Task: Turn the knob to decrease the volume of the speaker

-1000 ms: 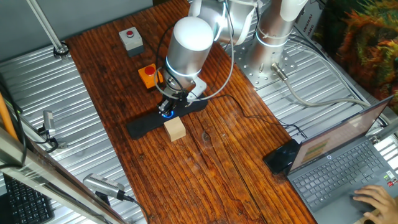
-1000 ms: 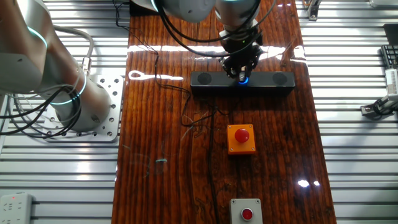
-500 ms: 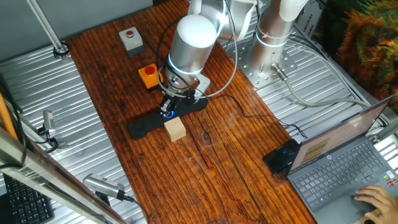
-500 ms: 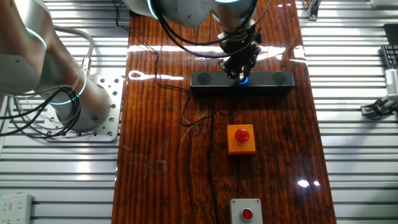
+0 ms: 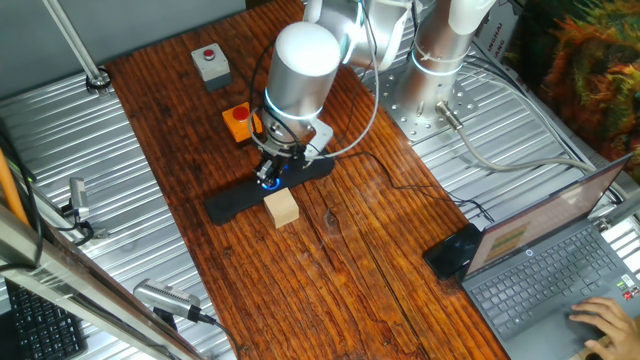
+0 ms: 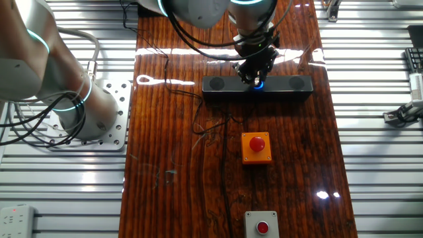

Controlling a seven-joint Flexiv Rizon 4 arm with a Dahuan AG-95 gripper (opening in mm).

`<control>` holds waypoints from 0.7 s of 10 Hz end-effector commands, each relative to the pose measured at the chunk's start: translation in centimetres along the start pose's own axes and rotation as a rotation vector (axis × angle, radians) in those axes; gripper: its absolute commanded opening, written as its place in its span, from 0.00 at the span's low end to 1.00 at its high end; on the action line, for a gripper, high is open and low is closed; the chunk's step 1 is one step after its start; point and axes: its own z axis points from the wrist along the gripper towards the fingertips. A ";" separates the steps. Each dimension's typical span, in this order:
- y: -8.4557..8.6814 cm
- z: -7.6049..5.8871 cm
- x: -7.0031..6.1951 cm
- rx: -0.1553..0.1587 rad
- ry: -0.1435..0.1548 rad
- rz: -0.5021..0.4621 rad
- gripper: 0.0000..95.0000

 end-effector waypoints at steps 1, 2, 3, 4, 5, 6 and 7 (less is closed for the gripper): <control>-0.1 0.1 0.1 -0.010 -0.013 0.014 0.20; -0.1 0.1 0.1 -0.015 -0.019 0.018 0.20; -0.1 0.1 0.1 -0.019 -0.025 0.023 0.40; -0.1 0.1 0.1 -0.011 -0.023 0.020 0.40; -0.1 0.1 0.1 -0.011 -0.024 0.022 0.40; -0.1 0.1 0.1 -0.012 -0.026 0.026 0.40; -0.1 0.1 0.1 -0.015 -0.030 0.048 0.40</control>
